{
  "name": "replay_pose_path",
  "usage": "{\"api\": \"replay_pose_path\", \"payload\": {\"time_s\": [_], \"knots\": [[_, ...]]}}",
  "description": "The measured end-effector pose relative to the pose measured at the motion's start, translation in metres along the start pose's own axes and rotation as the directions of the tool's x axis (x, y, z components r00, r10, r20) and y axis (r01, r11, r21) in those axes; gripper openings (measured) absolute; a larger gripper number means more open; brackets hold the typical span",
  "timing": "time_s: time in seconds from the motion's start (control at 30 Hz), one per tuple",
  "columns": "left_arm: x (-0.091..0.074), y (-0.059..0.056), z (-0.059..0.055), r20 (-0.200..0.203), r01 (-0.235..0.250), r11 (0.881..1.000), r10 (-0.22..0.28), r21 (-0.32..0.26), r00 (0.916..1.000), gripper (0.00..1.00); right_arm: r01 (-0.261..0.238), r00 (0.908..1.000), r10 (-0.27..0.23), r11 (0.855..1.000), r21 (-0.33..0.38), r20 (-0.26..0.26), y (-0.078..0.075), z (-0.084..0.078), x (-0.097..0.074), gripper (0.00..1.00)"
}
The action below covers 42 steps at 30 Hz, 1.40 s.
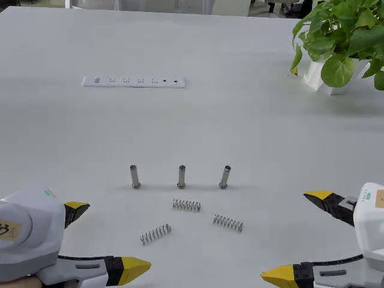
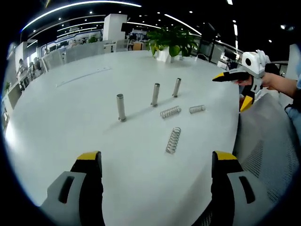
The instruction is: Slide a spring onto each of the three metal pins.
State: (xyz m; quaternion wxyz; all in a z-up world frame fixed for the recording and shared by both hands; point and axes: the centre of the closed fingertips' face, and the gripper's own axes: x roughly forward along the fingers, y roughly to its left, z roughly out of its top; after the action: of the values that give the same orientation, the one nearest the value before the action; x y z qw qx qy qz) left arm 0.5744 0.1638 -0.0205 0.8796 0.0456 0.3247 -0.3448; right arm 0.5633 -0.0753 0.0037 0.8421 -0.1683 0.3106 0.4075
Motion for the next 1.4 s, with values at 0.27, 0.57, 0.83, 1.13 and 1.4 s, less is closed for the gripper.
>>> {"api": "replay_pose_path", "payload": {"time_s": [0.27,0.57,0.83,1.13,1.4], "knots": [[0.007,-0.009,-0.008,-0.003,0.024,1.0,-0.024,0.016,0.9997,0.9,0.007,1.0,-0.007,1.0,0.005,-0.002,0.0,-0.002,-0.003,0.99],[0.019,-0.015,-0.005,-0.005,0.036,0.998,-0.036,0.044,0.9993,0.77,0.009,0.9999,-0.009,1.0,0.012,-0.007,0.0,-0.005,-0.003,0.99],[0.028,-0.014,-0.004,-0.016,0.041,0.998,-0.04,0.056,0.9991,0.57,0.014,0.9999,-0.014,1.0,0.014,-0.008,0.0,-0.005,-0.004,0.99],[0.036,-0.017,-0.001,-0.065,0.066,0.993,-0.06,0.099,0.9961,0.38,0.017,0.9998,-0.016,1.0,0.024,-0.009,0.0,-0.008,-0.007,0.99],[0.043,-0.022,0.0,-0.115,0.11,0.983,-0.093,0.15,0.989,0.27,0.022,0.9997,-0.022,0.999,0.033,-0.004,-0.001,-0.01,-0.008,0.99]]}}
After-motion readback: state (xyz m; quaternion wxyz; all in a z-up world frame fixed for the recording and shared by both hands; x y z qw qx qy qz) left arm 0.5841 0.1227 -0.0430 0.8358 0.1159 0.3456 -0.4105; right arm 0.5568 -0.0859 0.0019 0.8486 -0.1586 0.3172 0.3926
